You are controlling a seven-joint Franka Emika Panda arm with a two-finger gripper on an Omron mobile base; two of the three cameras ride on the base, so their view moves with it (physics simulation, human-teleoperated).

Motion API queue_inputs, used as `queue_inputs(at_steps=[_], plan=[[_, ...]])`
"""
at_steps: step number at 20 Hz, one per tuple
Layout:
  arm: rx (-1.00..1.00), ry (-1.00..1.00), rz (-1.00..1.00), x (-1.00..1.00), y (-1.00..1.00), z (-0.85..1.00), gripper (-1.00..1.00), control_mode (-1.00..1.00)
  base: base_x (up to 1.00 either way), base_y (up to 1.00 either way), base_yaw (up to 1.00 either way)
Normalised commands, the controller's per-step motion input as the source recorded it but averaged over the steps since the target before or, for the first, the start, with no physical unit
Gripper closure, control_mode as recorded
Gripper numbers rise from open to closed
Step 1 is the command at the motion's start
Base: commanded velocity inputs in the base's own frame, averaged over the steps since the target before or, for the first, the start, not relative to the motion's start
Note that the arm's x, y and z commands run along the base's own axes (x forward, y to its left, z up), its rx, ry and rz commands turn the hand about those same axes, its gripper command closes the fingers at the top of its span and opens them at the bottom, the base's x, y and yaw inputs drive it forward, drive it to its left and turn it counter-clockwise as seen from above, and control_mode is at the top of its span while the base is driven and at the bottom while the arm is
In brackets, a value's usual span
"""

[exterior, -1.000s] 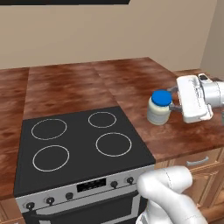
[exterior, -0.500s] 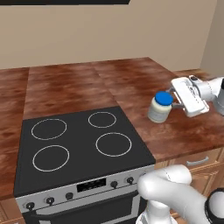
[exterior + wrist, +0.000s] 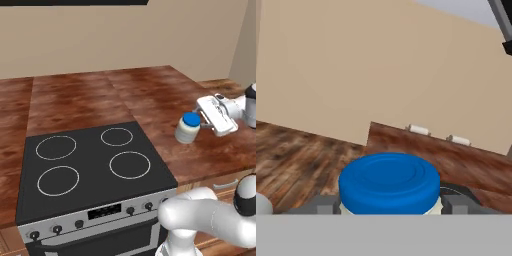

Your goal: Collect the paprika, mayonnaise, and shaker from the cabinet and place them next to the stove.

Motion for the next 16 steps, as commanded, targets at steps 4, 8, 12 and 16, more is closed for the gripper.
queue_inputs(at_steps=[4, 8, 12, 16], plan=[[-0.11, 0.0, 0.0, 0.41, -0.18, -0.59, 1.0, -1.0, 0.0, 0.0, 0.0], [-0.18, 0.07, 0.0, 0.46, 0.0, -0.57, 1.0, -1.0, 0.0, 0.0, 0.0], [-0.08, 0.1, 0.0, 0.51, 0.0, -0.58, 1.0, -1.0, 0.0, 0.0, 0.0], [0.0, 0.14, 0.03, 0.49, 0.0, -0.5, 1.0, -1.0, 0.0, 0.0, 0.0]])
